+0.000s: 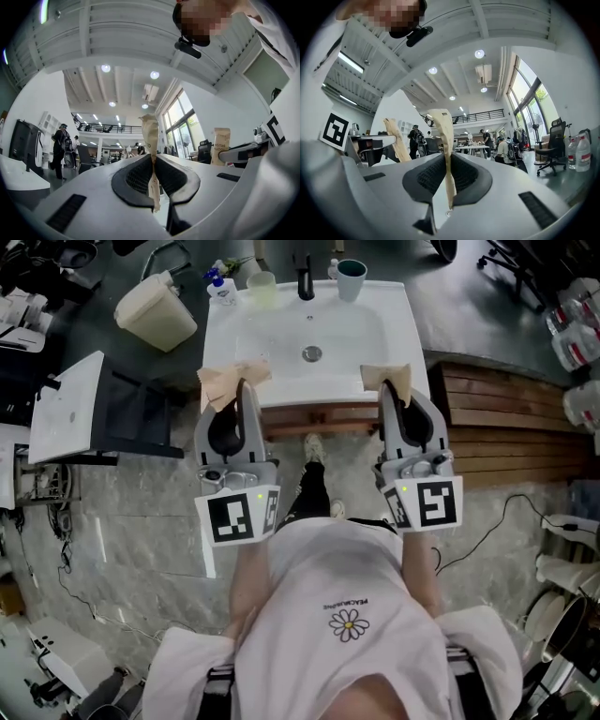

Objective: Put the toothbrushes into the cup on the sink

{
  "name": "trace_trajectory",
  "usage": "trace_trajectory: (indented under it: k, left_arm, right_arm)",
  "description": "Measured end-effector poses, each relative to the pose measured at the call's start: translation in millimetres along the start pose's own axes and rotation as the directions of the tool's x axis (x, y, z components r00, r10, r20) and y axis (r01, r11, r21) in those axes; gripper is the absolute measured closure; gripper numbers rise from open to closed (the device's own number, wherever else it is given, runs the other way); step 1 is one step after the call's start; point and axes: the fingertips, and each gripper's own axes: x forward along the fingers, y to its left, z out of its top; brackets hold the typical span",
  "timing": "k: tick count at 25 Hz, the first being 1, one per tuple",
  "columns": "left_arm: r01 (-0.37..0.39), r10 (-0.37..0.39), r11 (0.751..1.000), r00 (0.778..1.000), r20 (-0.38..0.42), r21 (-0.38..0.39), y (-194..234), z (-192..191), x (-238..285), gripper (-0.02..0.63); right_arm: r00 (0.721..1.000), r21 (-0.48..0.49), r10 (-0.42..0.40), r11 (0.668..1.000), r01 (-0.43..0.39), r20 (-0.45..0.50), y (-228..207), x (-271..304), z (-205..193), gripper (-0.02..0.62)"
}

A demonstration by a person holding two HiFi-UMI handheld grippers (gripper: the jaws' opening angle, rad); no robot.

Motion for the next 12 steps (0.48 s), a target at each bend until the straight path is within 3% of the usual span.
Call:
trace_trajectory:
  k: [12]
  left_arm:
    - [0.032,-0.031,0.999,0.999,0.027,-0.016,37.0,-26.7,125.8,0.577]
  right_arm:
    - [0.999,-0.050,-0.039,0.998,0.039,-0.001,-48.0,114.7,0.9,0.565]
